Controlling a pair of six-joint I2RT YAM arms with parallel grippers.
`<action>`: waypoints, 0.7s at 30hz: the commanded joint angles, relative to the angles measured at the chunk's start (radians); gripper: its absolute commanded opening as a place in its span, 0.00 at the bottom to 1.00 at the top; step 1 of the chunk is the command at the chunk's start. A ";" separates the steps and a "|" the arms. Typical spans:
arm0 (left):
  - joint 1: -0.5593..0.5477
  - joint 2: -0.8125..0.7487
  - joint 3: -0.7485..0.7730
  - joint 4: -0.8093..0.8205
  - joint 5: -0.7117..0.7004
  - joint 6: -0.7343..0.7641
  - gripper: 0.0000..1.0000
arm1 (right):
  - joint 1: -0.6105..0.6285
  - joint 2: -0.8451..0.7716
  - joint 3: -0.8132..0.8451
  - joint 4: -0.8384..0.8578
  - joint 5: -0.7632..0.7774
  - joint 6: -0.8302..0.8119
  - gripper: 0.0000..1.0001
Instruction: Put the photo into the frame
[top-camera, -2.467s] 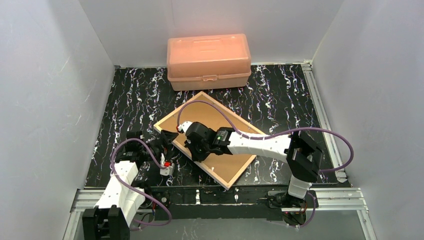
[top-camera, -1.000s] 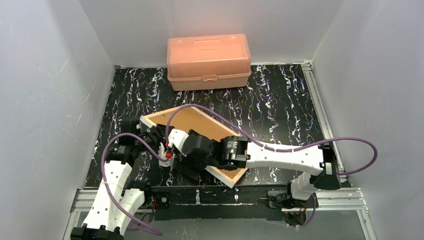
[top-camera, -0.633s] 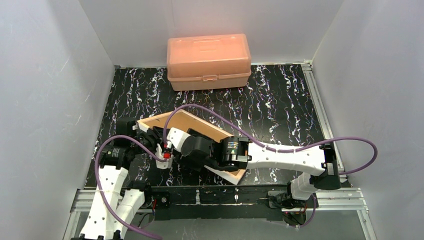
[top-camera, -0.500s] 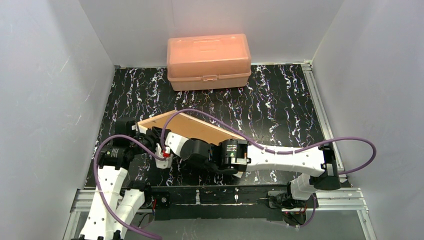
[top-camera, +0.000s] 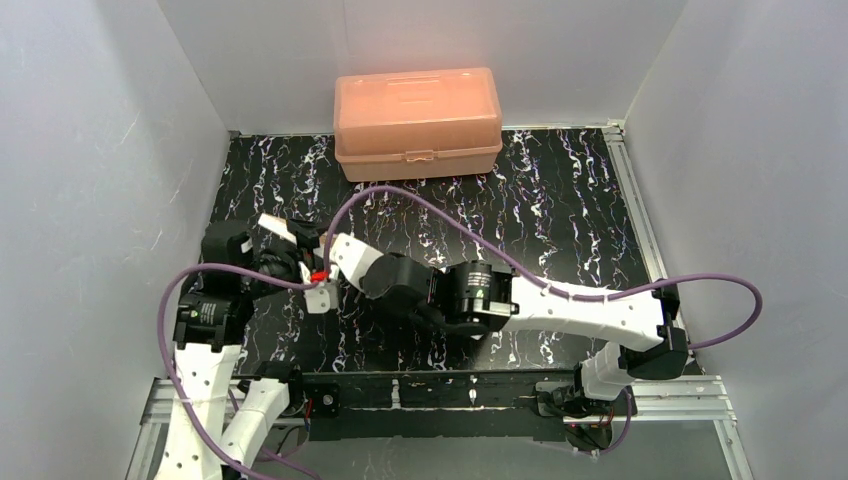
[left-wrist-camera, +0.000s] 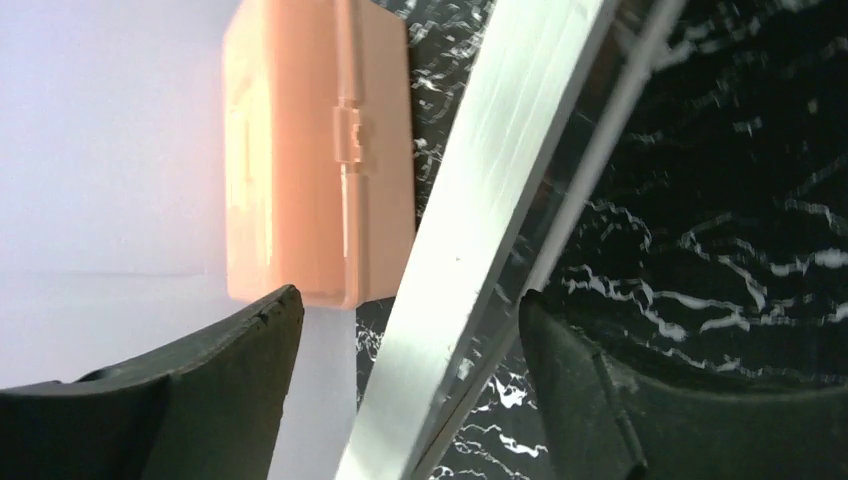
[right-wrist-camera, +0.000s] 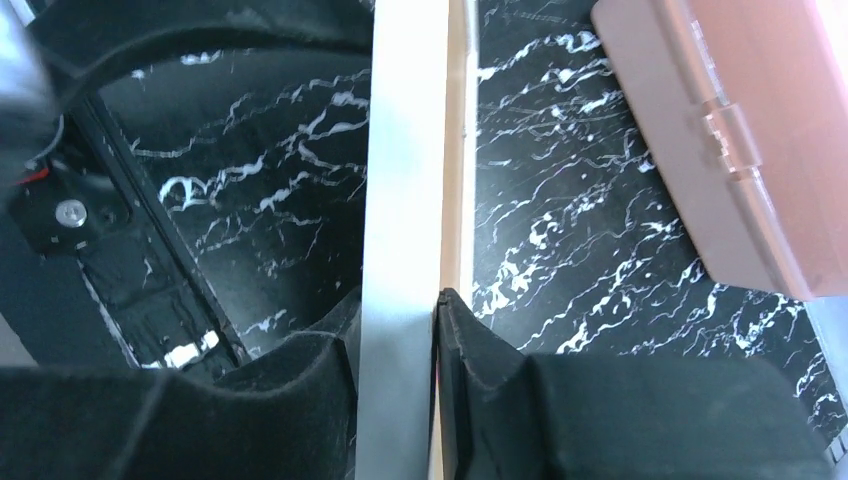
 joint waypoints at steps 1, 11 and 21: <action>-0.004 -0.011 0.105 0.062 0.049 -0.382 0.79 | -0.030 0.014 0.149 -0.018 0.032 0.046 0.16; -0.003 0.003 0.212 0.145 -0.112 -0.838 0.98 | -0.316 0.017 0.177 -0.006 -0.337 0.243 0.10; -0.002 0.187 0.393 -0.011 -0.205 -1.119 0.98 | -0.579 -0.029 0.016 0.079 -0.646 0.346 0.08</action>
